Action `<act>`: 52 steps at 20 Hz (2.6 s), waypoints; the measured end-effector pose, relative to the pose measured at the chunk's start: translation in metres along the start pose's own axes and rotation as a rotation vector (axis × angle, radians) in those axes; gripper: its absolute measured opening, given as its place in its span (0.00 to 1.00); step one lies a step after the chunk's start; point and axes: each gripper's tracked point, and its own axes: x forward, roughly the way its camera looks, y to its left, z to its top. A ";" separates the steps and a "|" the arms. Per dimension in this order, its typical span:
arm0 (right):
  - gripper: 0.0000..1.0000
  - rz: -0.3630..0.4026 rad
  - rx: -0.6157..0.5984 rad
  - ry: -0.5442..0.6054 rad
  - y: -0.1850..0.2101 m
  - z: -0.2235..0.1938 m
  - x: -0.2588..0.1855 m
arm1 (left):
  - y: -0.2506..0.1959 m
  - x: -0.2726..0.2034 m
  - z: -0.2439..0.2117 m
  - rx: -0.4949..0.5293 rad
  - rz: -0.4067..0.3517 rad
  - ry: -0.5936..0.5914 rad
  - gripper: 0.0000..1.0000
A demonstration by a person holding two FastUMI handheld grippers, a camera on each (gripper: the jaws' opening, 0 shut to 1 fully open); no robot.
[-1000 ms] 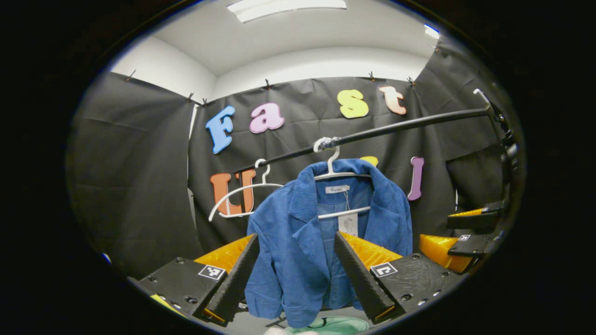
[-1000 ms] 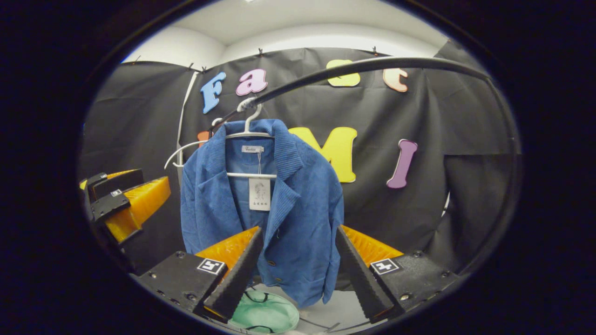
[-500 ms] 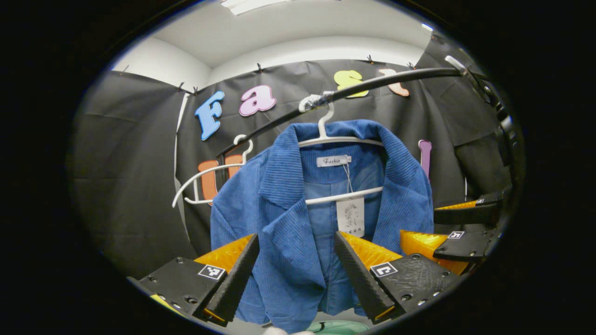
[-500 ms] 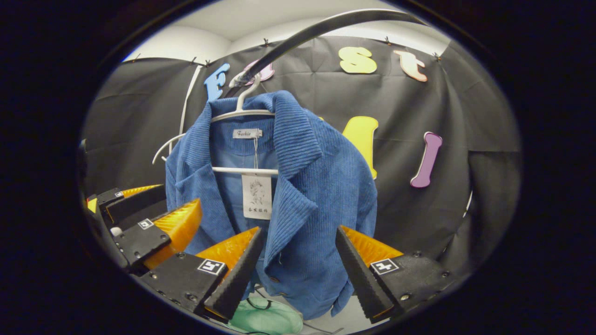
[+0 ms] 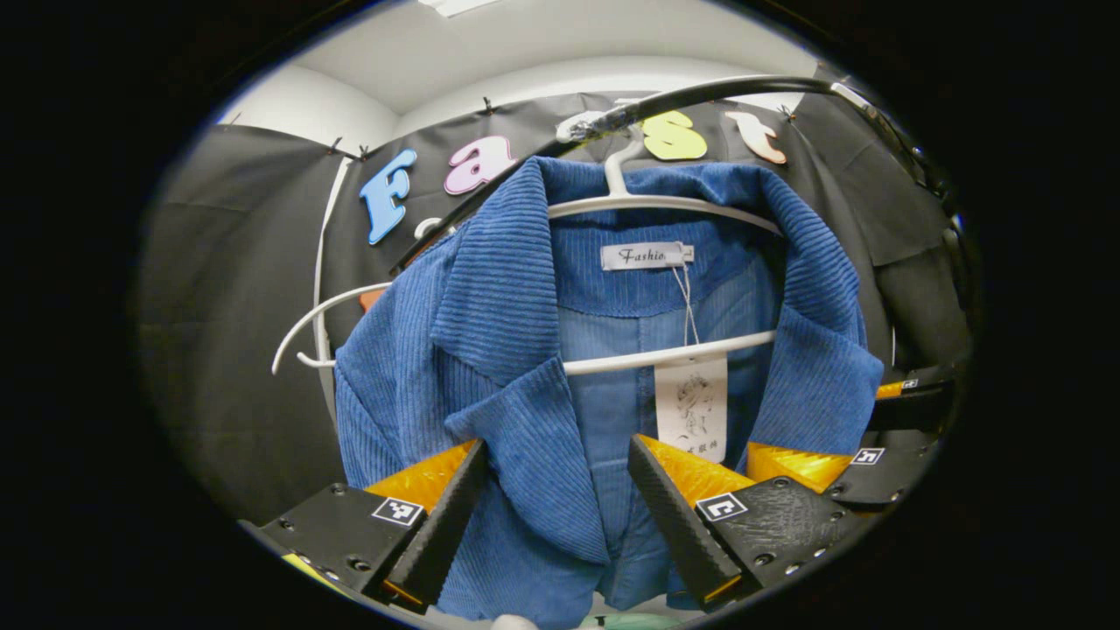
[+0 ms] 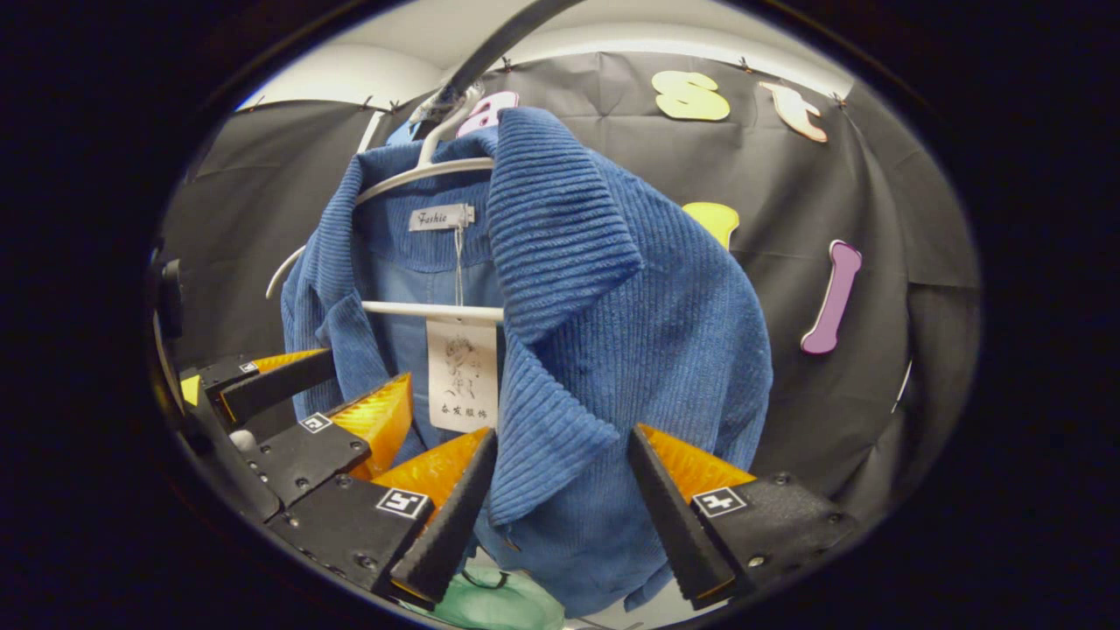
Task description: Grasp the clothes on the hanger with both hands and then place them into the laundry hamper below.
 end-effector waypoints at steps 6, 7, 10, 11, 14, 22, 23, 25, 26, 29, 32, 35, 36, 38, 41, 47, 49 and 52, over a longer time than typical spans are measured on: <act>0.51 0.001 0.033 -0.008 -0.005 0.003 0.017 | 0.015 0.017 -0.003 0.020 0.053 0.031 0.67; 0.37 0.000 0.040 -0.006 -0.008 0.004 0.016 | 0.012 0.019 -0.008 0.024 0.041 0.051 0.60; 0.17 0.023 0.053 0.002 -0.009 -0.001 0.016 | 0.019 0.017 -0.012 0.031 0.037 0.070 0.25; 0.13 0.042 0.054 0.003 -0.009 -0.001 0.016 | 0.018 0.015 -0.012 0.017 0.026 0.073 0.14; 0.09 0.079 0.054 0.005 -0.011 -0.001 0.012 | 0.029 0.012 -0.015 -0.032 0.034 0.095 0.12; 0.06 0.145 0.082 0.008 -0.018 -0.004 -0.001 | 0.061 -0.012 -0.011 -0.047 0.060 0.104 0.05; 0.06 0.157 0.088 0.009 -0.019 -0.003 -0.004 | 0.064 -0.015 -0.009 -0.032 0.065 0.101 0.05; 0.06 0.203 0.121 0.014 -0.020 -0.001 -0.009 | 0.071 -0.021 -0.006 -0.027 0.073 0.102 0.00; 0.05 0.237 0.148 0.014 -0.019 -0.001 -0.015 | 0.074 -0.022 -0.005 -0.033 0.078 0.100 0.00; 0.05 0.265 0.220 0.009 -0.033 0.006 -0.026 | 0.093 -0.022 -0.001 -0.035 0.111 0.094 0.00; 0.05 0.265 0.243 -0.007 -0.046 0.016 -0.034 | 0.108 -0.026 0.010 -0.044 0.146 0.079 0.05; 0.05 0.278 0.229 -0.020 -0.052 0.025 -0.040 | 0.127 -0.023 0.021 -0.058 0.174 0.066 0.03; 0.05 0.274 0.222 -0.020 -0.055 0.027 -0.041 | 0.131 -0.021 0.024 -0.057 0.181 0.063 0.02; 0.05 0.273 0.225 -0.014 -0.060 0.026 -0.042 | 0.139 -0.020 0.029 -0.050 0.190 0.055 0.05; 0.05 0.276 0.231 -0.019 -0.065 0.029 -0.046 | 0.149 -0.018 0.038 -0.028 0.207 0.041 0.05; 0.05 0.303 0.247 -0.005 -0.074 0.034 -0.047 | 0.156 -0.015 0.048 -0.026 0.219 0.032 0.05; 0.05 0.323 0.223 0.004 -0.071 0.034 -0.052 | 0.159 -0.012 0.048 -0.024 0.223 0.035 0.00; 0.06 0.329 0.192 0.006 -0.073 0.034 -0.055 | 0.160 -0.007 0.049 -0.035 0.221 0.035 0.05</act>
